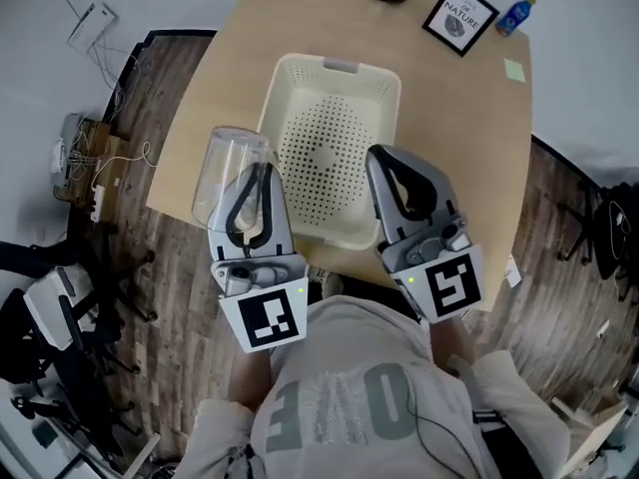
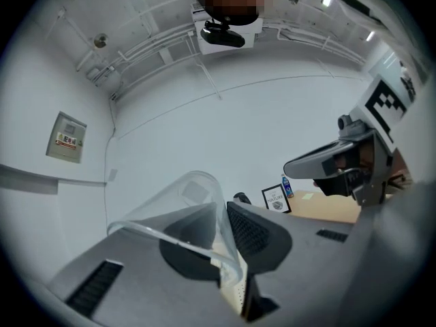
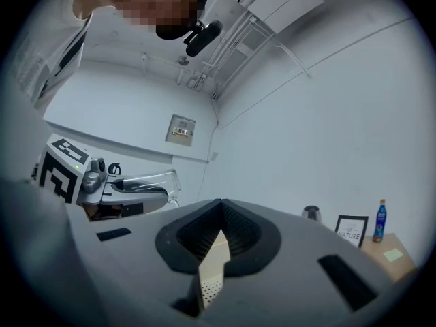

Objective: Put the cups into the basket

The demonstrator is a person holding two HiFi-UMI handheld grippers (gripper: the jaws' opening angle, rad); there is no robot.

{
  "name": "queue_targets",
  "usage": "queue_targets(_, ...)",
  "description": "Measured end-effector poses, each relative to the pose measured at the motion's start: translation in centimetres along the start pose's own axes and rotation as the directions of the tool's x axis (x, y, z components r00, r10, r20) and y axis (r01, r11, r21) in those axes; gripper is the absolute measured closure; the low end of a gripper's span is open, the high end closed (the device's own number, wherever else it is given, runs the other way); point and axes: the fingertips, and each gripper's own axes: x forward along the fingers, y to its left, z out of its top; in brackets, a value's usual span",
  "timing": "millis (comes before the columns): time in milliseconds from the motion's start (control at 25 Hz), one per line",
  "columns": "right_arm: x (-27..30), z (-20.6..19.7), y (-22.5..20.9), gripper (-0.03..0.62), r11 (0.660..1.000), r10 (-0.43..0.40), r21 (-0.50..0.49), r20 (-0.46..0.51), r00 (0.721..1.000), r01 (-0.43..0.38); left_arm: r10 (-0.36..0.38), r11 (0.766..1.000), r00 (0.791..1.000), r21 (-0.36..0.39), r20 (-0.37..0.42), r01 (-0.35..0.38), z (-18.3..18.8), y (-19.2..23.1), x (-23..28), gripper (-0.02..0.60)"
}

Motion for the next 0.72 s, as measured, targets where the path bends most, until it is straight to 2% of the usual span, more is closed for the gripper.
queue_targets(160, -1.4, -0.3, -2.0, 0.595, 0.996, -0.088, -0.001, -0.001, 0.996, 0.088, -0.071, 0.996, 0.997, 0.063, 0.012, 0.07, 0.9, -1.2, 1.4, 0.535)
queue_targets(320, -2.1, -0.4, -2.8, 0.595, 0.991, -0.129, -0.037, 0.017, 0.991, 0.13, -0.105, 0.992, 0.994, 0.068, 0.013, 0.104, 1.6, -1.4, 2.8, 0.535)
queue_targets(560, -2.0, 0.0, -3.8, 0.595, 0.985, -0.169, -0.034, 0.032, 0.985, 0.17, -0.15, 0.971, 0.987, 0.179, -0.065, 0.159, 0.8, -2.2, 5.2, 0.535)
queue_targets(720, -1.6, 0.0, -4.3, 0.595, 0.983, -0.181, -0.035, 0.035, 0.983, 0.182, -0.178, 0.962, 0.98, 0.196, -0.09, 0.192, -0.1, -2.9, 6.9, 0.535)
